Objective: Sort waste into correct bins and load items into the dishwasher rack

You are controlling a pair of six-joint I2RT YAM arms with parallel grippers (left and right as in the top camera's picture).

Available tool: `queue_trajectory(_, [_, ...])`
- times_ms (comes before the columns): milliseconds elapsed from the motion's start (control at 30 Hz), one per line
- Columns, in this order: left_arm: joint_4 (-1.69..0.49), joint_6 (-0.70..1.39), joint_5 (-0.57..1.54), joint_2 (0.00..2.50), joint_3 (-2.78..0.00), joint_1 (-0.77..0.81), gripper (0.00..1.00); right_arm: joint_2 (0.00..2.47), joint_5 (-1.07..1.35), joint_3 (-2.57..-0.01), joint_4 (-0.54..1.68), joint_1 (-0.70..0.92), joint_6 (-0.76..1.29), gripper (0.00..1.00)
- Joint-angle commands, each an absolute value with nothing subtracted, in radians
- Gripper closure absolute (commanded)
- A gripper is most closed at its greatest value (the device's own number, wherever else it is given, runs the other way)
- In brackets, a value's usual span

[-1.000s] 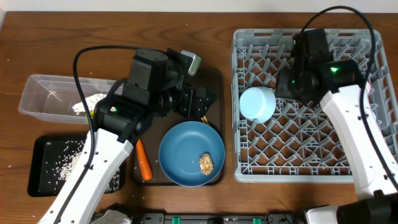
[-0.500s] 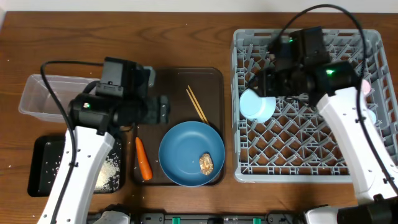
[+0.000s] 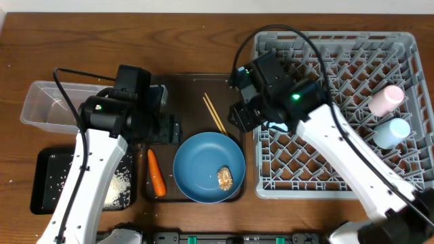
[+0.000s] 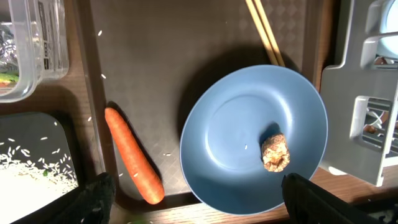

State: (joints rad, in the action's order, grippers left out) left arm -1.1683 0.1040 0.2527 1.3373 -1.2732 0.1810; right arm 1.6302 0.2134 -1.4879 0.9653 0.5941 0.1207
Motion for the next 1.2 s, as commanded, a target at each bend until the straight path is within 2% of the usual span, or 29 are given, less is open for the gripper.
queue_trajectory(0, [-1.174,0.099,0.233,1.347,-1.243,0.177,0.13,1.682,0.191,-1.482,0.926,0.596,0.171,0.59])
queue_trajectory(167, [-1.182,0.099,0.215,1.346,-1.237,0.177,0.14,1.777,0.217,-1.482,0.839,0.615,0.171,0.65])
queue_trajectory(267, [-1.217,0.113,0.176,1.346,-1.237,0.174,0.13,1.806,0.217,-1.482,0.824,0.63,0.169,0.65])
queue_trajectory(500, [-1.327,0.285,0.103,1.346,-1.192,0.173,0.14,1.78,0.206,-1.484,0.821,0.642,0.16,0.62])
queue_trajectory(700, [-1.221,0.466,0.075,1.346,-0.993,0.172,0.14,1.776,0.206,-1.484,0.859,0.642,0.163,0.62])
queue_trajectory(833, [-1.092,0.538,0.078,1.346,-0.855,0.172,0.25,1.776,0.206,-1.484,0.879,0.642,0.163,0.62])
queue_trajectory(967, [-0.987,0.54,0.079,1.346,-0.778,0.172,0.27,1.776,0.206,-1.484,0.88,0.642,0.163,0.62])
queue_trajectory(1067, [-0.931,0.54,0.084,1.346,-0.736,0.172,0.36,1.776,0.206,-1.484,0.879,0.642,0.163,0.63])
queue_trajectory(1167, [-0.861,0.54,0.086,1.346,-0.679,0.173,0.39,1.776,0.206,-1.484,0.879,0.642,0.163,0.64])
